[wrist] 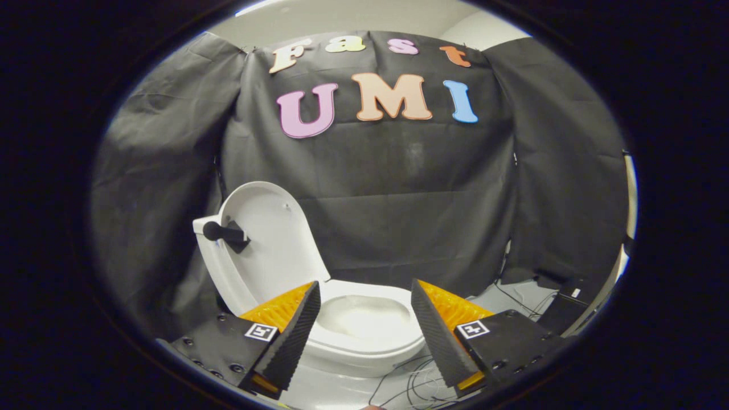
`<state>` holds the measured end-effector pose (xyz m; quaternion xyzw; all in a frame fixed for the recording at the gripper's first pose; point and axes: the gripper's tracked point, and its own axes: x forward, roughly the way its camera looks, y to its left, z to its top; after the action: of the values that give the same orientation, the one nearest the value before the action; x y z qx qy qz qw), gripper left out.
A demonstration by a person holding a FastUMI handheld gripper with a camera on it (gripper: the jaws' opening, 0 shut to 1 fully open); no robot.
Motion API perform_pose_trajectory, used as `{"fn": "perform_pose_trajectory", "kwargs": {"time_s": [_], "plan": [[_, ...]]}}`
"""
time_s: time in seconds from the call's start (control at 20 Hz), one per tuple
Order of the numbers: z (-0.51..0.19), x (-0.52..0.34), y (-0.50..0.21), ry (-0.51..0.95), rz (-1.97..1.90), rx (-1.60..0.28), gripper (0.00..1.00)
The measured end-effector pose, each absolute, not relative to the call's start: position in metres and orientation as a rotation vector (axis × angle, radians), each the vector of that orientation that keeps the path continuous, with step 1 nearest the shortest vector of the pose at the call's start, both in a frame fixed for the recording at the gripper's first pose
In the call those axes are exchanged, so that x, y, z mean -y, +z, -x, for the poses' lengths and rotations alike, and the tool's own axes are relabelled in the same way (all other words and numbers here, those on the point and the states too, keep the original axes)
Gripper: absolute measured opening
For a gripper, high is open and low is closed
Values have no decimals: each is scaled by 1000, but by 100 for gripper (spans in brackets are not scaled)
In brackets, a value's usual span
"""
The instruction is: Open the toilet lid.
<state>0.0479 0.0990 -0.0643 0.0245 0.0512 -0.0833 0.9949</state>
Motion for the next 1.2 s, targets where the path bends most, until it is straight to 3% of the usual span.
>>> {"fn": "perform_pose_trajectory", "kwargs": {"time_s": [1.2], "plan": [[-42, -93, -70, -183, -75, -123, 98]]}}
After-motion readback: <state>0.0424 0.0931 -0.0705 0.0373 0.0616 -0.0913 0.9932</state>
